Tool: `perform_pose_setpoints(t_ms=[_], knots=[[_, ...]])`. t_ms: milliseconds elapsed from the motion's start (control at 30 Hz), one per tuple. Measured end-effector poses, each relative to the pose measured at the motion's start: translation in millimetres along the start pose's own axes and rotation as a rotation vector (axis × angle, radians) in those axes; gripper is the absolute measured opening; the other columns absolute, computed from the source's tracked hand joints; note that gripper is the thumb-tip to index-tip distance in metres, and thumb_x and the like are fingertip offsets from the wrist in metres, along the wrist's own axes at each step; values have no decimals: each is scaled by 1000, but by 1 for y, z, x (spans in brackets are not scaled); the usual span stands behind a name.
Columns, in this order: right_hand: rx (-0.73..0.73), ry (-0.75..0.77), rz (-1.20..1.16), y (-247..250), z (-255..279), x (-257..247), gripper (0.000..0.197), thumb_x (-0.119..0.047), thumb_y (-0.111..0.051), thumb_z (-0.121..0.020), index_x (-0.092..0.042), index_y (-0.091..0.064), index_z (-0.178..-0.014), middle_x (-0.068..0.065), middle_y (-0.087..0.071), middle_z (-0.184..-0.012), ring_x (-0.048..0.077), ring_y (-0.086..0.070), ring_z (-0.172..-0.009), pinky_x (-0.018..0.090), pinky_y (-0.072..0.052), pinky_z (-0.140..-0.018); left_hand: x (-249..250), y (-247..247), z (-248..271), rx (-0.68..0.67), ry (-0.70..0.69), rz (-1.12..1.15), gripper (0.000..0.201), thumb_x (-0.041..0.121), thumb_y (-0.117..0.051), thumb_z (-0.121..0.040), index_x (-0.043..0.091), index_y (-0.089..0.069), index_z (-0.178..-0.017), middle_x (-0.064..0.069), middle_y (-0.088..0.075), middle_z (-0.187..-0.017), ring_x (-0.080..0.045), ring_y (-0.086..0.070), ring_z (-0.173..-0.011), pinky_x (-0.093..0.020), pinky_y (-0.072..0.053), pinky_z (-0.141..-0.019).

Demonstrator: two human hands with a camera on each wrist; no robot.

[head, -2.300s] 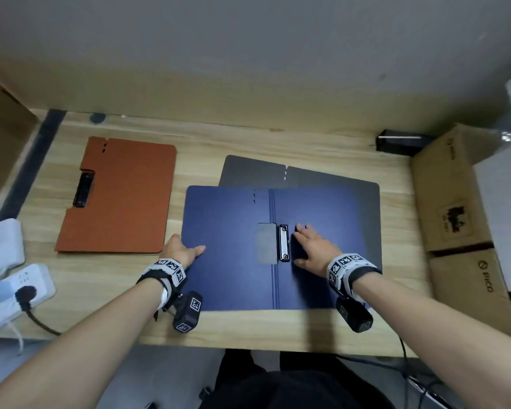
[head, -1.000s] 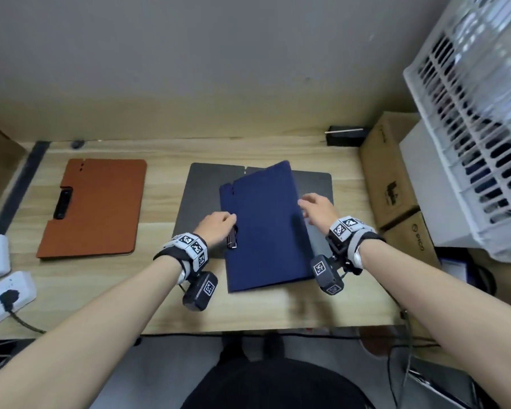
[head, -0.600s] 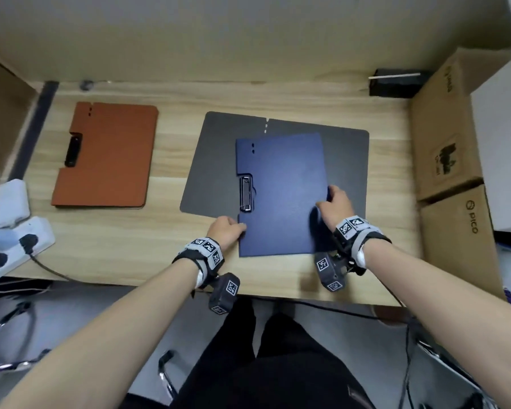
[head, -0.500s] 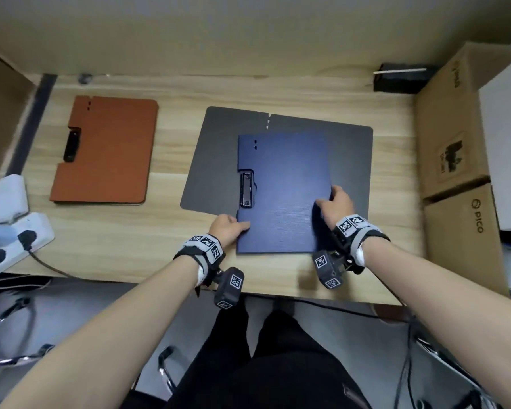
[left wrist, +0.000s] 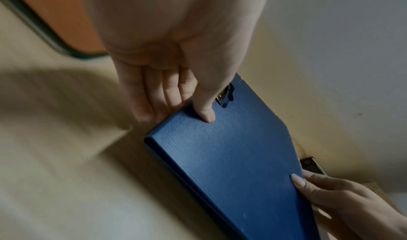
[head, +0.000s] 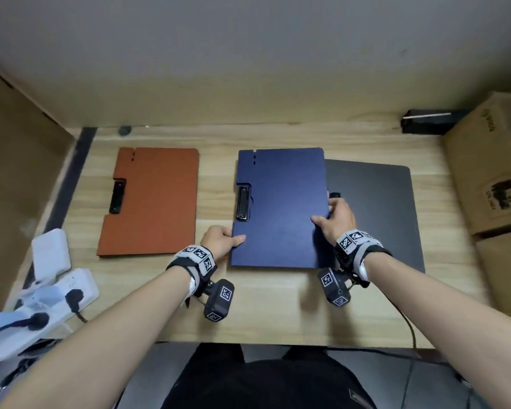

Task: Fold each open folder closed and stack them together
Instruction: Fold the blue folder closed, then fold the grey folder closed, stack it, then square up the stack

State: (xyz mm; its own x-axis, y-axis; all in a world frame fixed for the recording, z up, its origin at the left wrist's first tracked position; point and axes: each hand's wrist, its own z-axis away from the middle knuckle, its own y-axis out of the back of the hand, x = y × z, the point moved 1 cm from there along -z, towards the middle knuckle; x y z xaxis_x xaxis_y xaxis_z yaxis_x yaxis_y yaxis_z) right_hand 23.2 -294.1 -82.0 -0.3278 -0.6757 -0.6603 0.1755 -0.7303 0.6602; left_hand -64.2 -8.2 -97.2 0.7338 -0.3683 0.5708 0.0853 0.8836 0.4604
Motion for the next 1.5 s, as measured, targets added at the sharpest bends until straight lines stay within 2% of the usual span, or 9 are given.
perform_pose_setpoints(t_ms=[400, 533, 600, 800, 967, 1067, 1233, 1367, 1500], knots=[[-162, 58, -43, -153, 20, -142, 40, -17, -86, -73, -27, -48, -74, -12, -57, -77, 13, -58, -76, 27, -43, -78, -86, 184, -35, 139, 48, 24, 41, 28, -74, -85, 19, -41, -64, -3, -52, -68, -19, -47, -65, -29, -36, -61], [-190, 89, -49, -197, 22, -170, 37, -19, -90, -68, -22, -55, -80, -4, -65, -84, 19, -64, -84, 30, -48, -79, -118, 223, -36, 229, 77, 46, 29, 35, -77, -79, 19, -55, -68, -1, -73, -83, -23, -68, -79, -35, -57, -78], [-190, 87, -48, -219, 22, -180, 40, -21, -90, -67, -26, -52, -77, -7, -63, -80, 19, -65, -81, 31, -51, -78, -132, 238, -37, 279, 83, 55, 24, 37, -78, -76, 18, -64, -76, -1, -76, -86, -24, -71, -85, -41, -58, -85], [-261, 92, -20, -259, 19, -196, 32, -29, -91, -65, -17, -70, -85, -3, -73, -82, 17, -72, -77, 33, -58, -76, -137, 263, -31, 447, 101, 94, 33, 30, -76, -82, 16, -72, -112, 1, -74, -105, -21, -69, -96, -35, -56, -90], [-212, 71, 39, -274, 15, -184, 48, -49, -86, -56, -20, -67, -90, -1, -70, -89, 15, -69, -75, 39, -60, -73, -143, 263, -28, 430, 77, 61, 29, 22, -78, -80, 22, -74, -108, 6, -74, -91, -21, -70, -90, -34, -57, -86], [-187, 87, 67, -274, 18, -188, 46, -45, -87, -61, -19, -65, -92, 0, -69, -90, 17, -68, -75, 37, -58, -72, -146, 262, -27, 428, 47, 19, 20, 26, -76, -80, 26, -75, -100, 9, -74, -85, -20, -70, -86, -37, -58, -82], [-180, 110, 68, -279, 13, -177, 66, -67, -76, -49, -23, -61, -96, -1, -67, -94, 16, -67, -79, 40, -58, -76, -148, 260, -27, 421, 12, 4, 27, 27, -74, -83, 26, -75, -110, 8, -76, -93, -18, -69, -87, -29, -55, -78], [-165, 109, 8, -271, 25, -185, 59, -38, -87, -67, -21, -52, -112, -5, -65, -103, 18, -66, -92, 40, -55, -86, -148, 257, -27, 426, 4, 45, 35, 21, -74, -85, 21, -72, -120, 3, -76, -105, -19, -69, -94, -24, -51, -79], [-206, 135, 24, -270, 21, -186, 60, -32, -87, -69, -18, -54, -117, -3, -67, -107, 18, -66, -95, 42, -55, -88, -144, 257, -25, 422, 24, 34, 33, 18, -73, -86, 18, -72, -118, 0, -75, -105, -21, -68, -95, -26, -50, -79]])
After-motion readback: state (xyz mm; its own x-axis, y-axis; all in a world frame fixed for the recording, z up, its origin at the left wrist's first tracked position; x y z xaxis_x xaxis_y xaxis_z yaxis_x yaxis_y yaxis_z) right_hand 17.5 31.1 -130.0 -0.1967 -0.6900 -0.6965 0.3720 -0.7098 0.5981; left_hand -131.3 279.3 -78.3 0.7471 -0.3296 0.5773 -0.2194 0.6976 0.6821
